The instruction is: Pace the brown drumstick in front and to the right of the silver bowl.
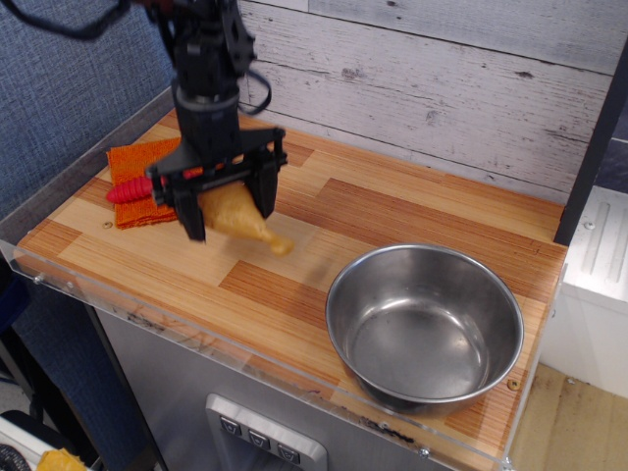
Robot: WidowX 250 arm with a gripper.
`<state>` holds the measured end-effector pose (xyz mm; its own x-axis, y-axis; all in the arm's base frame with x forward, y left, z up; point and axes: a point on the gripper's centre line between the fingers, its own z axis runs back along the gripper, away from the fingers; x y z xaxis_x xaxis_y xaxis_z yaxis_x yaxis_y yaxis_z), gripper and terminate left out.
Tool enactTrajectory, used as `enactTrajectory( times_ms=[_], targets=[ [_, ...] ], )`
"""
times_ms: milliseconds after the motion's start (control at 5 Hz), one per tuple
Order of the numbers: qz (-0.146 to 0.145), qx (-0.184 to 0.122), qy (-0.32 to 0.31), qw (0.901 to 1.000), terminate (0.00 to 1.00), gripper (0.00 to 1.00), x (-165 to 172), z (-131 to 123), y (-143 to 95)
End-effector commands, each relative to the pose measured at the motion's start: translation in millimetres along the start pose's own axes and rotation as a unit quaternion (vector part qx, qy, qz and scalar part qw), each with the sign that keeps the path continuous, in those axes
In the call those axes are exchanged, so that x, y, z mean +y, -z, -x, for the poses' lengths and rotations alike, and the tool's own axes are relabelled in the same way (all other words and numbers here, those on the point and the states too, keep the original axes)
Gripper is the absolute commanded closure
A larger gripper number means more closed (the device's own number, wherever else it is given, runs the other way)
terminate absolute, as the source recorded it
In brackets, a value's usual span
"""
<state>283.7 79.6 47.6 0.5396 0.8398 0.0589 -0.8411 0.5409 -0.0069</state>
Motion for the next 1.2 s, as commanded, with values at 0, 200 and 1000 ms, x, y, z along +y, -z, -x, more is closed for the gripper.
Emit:
enactTrajectory(
  times_ms=[0,200,1000],
  targets=[
    [0.029,-0.043,0.086,0.9949,0.0,1.0,-32.7,-1.3,-50.6],
    [0.039,-0.048,0.136,0.9888,0.0,1.0,-60.9,12.8,-53.0],
    [0.059,-0.041,0.16,0.9846,0.0,1.0,-125.3,38.8,-6.8]
  ],
)
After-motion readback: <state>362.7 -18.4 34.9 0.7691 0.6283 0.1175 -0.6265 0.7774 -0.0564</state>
